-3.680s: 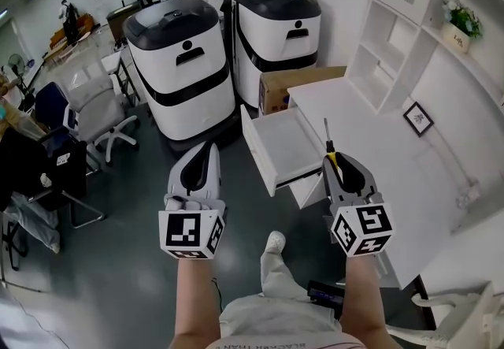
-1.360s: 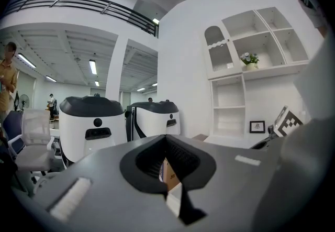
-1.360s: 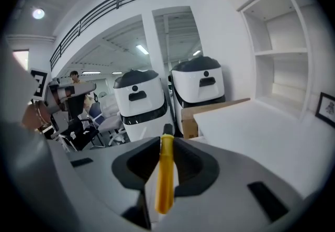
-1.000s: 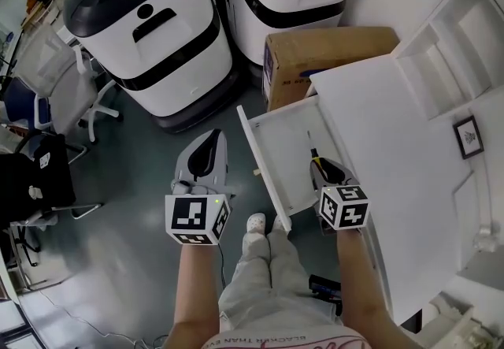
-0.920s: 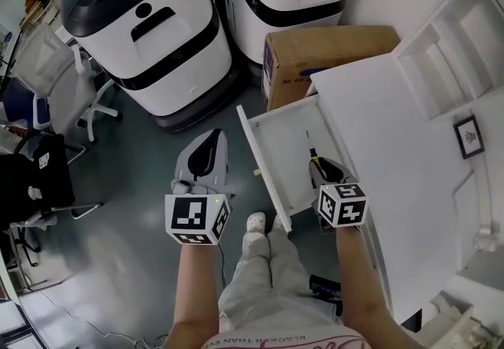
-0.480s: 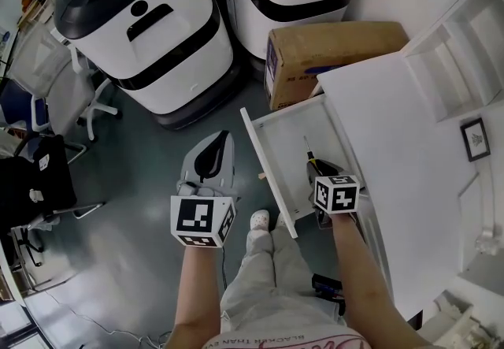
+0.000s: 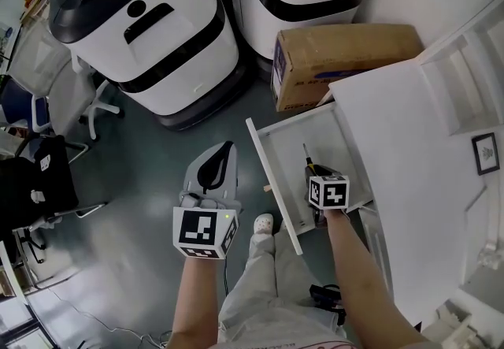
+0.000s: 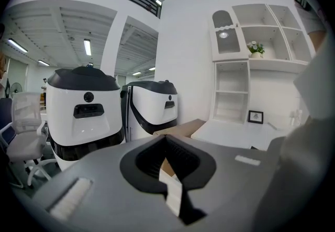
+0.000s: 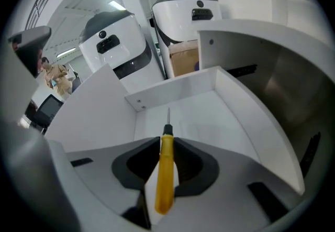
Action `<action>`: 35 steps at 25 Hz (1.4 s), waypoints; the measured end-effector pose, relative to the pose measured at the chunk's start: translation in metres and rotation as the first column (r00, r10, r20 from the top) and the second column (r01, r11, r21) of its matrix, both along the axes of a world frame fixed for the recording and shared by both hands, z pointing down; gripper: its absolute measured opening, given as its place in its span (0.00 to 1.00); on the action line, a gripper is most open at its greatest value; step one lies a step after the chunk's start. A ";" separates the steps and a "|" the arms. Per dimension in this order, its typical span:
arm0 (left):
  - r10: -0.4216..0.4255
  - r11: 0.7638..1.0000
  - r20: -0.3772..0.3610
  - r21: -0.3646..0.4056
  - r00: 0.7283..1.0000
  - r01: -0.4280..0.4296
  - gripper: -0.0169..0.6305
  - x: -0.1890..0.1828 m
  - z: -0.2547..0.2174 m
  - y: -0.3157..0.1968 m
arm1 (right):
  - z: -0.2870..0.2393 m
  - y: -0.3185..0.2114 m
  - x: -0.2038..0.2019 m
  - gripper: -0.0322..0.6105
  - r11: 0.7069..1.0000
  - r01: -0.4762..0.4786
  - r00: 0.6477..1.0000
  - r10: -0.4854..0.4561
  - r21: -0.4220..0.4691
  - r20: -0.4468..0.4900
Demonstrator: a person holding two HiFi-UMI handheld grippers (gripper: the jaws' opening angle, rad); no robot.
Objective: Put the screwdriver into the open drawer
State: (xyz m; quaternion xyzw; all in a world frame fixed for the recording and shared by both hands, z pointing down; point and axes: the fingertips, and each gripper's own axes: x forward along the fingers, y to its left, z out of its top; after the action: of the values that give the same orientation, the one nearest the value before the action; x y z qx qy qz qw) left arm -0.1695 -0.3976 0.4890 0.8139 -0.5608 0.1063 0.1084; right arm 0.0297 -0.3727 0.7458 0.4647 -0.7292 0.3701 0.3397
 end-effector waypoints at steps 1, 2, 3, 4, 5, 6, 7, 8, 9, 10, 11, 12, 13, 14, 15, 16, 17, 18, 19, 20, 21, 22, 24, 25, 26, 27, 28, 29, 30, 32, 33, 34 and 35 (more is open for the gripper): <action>-0.004 1.000 -0.001 -0.004 1.000 0.004 0.04 -0.001 0.003 -0.001 | 0.006 -0.001 -0.001 0.18 1.000 0.003 1.000 -0.004 -0.008 -0.008; -0.006 1.000 -0.003 -0.009 1.000 0.006 0.04 -0.001 0.006 -0.002 | 0.012 -0.002 -0.001 0.18 1.000 0.007 1.000 -0.007 -0.016 -0.018; -0.008 1.000 -0.004 -0.014 1.000 0.008 0.04 -0.002 0.008 -0.002 | 0.017 -0.003 -0.001 0.18 1.000 0.009 1.000 -0.009 -0.024 -0.028; -0.009 1.000 -0.003 -0.018 1.000 0.009 0.04 -0.002 0.011 -0.003 | 0.023 -0.004 -0.001 0.18 0.999 0.009 0.999 -0.011 -0.032 -0.036; -0.008 1.000 -0.001 -0.022 1.000 0.008 0.04 -0.003 0.013 -0.004 | 0.027 -0.004 -0.001 0.18 0.999 0.010 0.999 -0.011 -0.041 -0.043; -0.006 1.000 0.001 -0.027 1.000 0.006 0.04 -0.003 0.015 -0.004 | 0.032 -0.005 -0.001 0.18 0.999 0.010 0.999 -0.012 -0.049 -0.051; -0.004 1.000 0.003 -0.031 1.000 0.004 0.04 -0.003 0.017 -0.005 | 0.036 -0.005 -0.001 0.19 0.998 0.008 0.998 -0.012 -0.059 -0.059; -0.002 0.999 0.003 -0.036 1.000 0.002 0.04 -0.003 0.019 -0.005 | 0.040 -0.005 0.001 0.18 0.998 0.004 0.998 -0.009 -0.070 -0.068; -0.001 0.999 0.002 -0.040 1.000 0.001 0.04 -0.002 0.021 -0.005 | 0.044 -0.005 0.003 0.18 0.997 -0.001 0.997 -0.005 -0.082 -0.076; 0.000 0.999 0.002 -0.043 1.000 0.000 0.04 -0.001 0.023 -0.006 | 0.048 -0.004 0.005 0.19 0.996 -0.003 0.996 -0.005 -0.095 -0.085; 0.002 0.999 0.002 -0.046 1.000 -0.002 0.04 0.001 0.024 -0.006 | 0.052 -0.003 0.007 0.18 0.994 -0.002 0.996 -0.008 -0.107 -0.093; 0.005 0.999 0.003 -0.048 1.000 -0.005 0.04 0.002 0.025 -0.007 | 0.055 -0.003 0.007 0.18 0.993 0.002 0.995 -0.013 -0.118 -0.099; 0.008 0.999 0.006 -0.050 1.000 -0.007 0.04 0.002 0.026 -0.007 | 0.059 -0.002 0.008 0.18 0.992 0.005 0.994 -0.018 -0.128 -0.105; 0.010 0.999 0.009 -0.052 1.000 -0.009 0.04 0.002 0.027 -0.007 | 0.062 -0.001 0.008 0.19 0.990 0.007 0.994 -0.022 -0.138 -0.111; 0.011 0.999 0.012 -0.054 1.000 -0.010 0.04 0.002 0.028 -0.007 | 0.066 0.000 0.008 0.19 0.989 0.007 0.993 -0.025 -0.148 -0.118; 0.010 0.998 0.013 -0.056 1.000 -0.010 0.04 0.002 0.028 -0.007 | 0.069 0.001 0.009 0.19 0.987 0.006 0.992 -0.026 -0.159 -0.127; 0.009 0.998 0.014 -0.058 1.000 -0.008 0.04 0.001 0.029 -0.007 | 0.072 0.002 0.010 0.19 0.986 0.002 0.990 -0.025 -0.169 -0.137; 0.007 0.998 0.016 -0.060 1.000 -0.006 0.04 0.000 0.030 -0.007 | 0.075 0.003 0.012 0.19 0.984 -0.004 0.989 -0.022 -0.179 -0.144; 0.005 0.998 0.017 -0.062 1.000 -0.004 0.04 0.000 0.030 -0.007 | 0.077 0.004 0.013 0.19 0.983 -0.010 0.989 -0.018 -0.183 -0.148; 0.003 0.998 0.019 -0.064 1.000 -0.002 0.04 -0.001 0.031 -0.006 | 0.078 0.004 0.014 0.19 0.983 -0.015 0.989 -0.013 -0.184 -0.149; 0.001 0.998 0.021 -0.065 1.000 0.001 0.04 -0.001 0.031 -0.006 | 0.078 0.004 0.014 0.19 0.983 -0.018 0.989 -0.010 -0.183 -0.148; -0.002 0.998 0.022 -0.066 1.000 0.003 0.04 -0.002 0.031 -0.005 | 0.078 0.004 0.014 0.19 0.983 -0.018 0.989 -0.009 -0.182 -0.149; -0.005 0.998 0.021 -0.067 1.000 0.007 0.04 -0.002 0.031 -0.005 | 0.078 0.003 0.014 0.19 0.983 -0.013 0.988 -0.016 -0.184 -0.154; -0.004 0.998 0.020 -0.067 1.000 0.006 0.04 -0.002 0.030 -0.005 | 0.078 0.003 0.012 0.19 0.982 -0.009 0.988 -0.020 -0.187 -0.153; -0.002 0.998 0.018 -0.066 1.000 0.003 0.04 -0.001 0.030 -0.005 | 0.078 0.003 0.010 0.19 0.981 -0.005 0.989 -0.024 -0.194 -0.144; 0.000 0.998 0.016 -0.064 1.000 0.001 0.04 0.000 0.029 -0.004 | 0.078 0.004 0.007 0.23 0.979 0.001 0.992 -0.027 -0.204 -0.126; 0.001 0.998 0.014 -0.061 1.000 0.000 0.04 0.001 0.028 -0.004 | 0.077 0.005 0.003 0.29 0.977 0.006 0.994 -0.029 -0.215 -0.104; 0.001 0.998 0.013 -0.058 1.000 -0.001 0.04 0.001 0.027 -0.004 | 0.077 0.006 -0.002 0.34 0.974 0.010 0.996 -0.029 -0.226 -0.082; 0.002 0.998 0.012 -0.055 1.000 -0.001 0.04 0.002 0.025 -0.005 | 0.076 0.007 -0.006 0.40 0.972 0.013 0.998 -0.029 -0.235 -0.064; 0.002 0.999 0.012 -0.045 1.000 -0.001 0.04 0.002 0.020 -0.005 | 0.074 0.007 -0.012 0.48 0.970 0.012 0.999 -0.024 -0.241 -0.046; 0.001 0.999 0.012 -0.040 1.000 -0.001 0.04 0.003 0.017 -0.004 | 0.072 0.007 -0.013 0.52 0.971 0.009 0.999 -0.020 -0.237 -0.046; 0.001 0.999 0.011 -0.034 1.000 0.000 0.04 0.003 0.013 -0.004 | 0.069 0.005 -0.012 0.54 0.974 0.004 0.999 -0.016 -0.228 -0.049; 0.000 1.000 0.011 -0.029 1.000 0.000 0.04 0.003 0.010 -0.003 | 0.065 0.004 -0.011 0.55 0.976 -0.002 0.998 -0.010 -0.216 -0.054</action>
State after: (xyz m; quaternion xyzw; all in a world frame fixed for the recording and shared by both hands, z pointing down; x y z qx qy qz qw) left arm -0.1665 -0.4007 0.4988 0.8117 -0.5598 0.1190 0.1168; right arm 0.0190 -0.3691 0.8113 0.4335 -0.6761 0.4334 0.4089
